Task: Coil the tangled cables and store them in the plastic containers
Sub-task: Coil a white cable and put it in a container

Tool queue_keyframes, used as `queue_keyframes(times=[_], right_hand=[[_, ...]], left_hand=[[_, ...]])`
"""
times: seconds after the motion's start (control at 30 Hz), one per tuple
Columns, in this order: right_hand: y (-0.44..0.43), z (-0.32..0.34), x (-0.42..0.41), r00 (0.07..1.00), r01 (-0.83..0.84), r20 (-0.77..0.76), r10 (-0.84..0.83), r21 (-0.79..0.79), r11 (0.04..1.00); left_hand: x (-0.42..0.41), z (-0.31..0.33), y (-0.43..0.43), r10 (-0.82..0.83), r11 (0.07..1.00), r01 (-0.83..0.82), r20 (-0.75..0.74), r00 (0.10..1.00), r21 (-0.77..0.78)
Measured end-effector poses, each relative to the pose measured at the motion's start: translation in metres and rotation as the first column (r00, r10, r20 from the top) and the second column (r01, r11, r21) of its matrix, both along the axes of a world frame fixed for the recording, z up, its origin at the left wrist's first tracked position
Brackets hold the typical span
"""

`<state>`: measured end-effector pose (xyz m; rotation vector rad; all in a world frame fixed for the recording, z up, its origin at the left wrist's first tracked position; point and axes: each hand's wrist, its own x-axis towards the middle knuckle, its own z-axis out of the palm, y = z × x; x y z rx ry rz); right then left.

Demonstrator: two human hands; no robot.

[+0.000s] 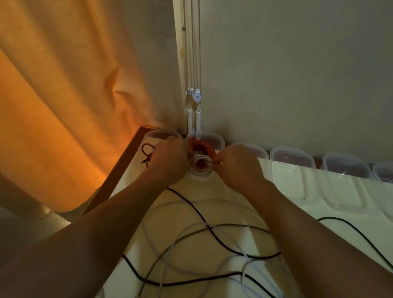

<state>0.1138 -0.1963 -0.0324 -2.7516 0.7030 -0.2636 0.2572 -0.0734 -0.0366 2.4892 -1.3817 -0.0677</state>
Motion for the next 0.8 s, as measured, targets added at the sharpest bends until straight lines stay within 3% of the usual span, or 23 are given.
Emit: queue_keyframes(times=[0.13, 0.37, 0.57, 0.8], right_hand=[[0.002, -0.002, 0.002, 1.000, -0.003, -0.028, 0.002, -0.067, 0.998], [0.001, -0.003, -0.005, 0.998, -0.019, 0.054, 0.013, 0.113, 0.993], [0.005, 0.001, -0.013, 0.994, -0.042, -0.091, 0.058, 0.166, 0.985], [0.019, 0.029, -0.054, 0.998, 0.005, 0.053, -0.020, 0.259, 0.966]], left_hand=[[0.003, 0.000, -0.002, -0.008, 0.999, 0.008, -0.022, 1.000, -0.033], [0.004, 0.002, 0.007, -0.061, 0.998, 0.061, -0.014, 0.998, 0.019], [-0.004, 0.008, 0.012, -0.091, 0.995, 0.091, 0.000, 0.996, 0.048], [-0.035, 0.031, 0.047, -0.066, 0.996, 0.063, -0.041, 0.997, -0.055]])
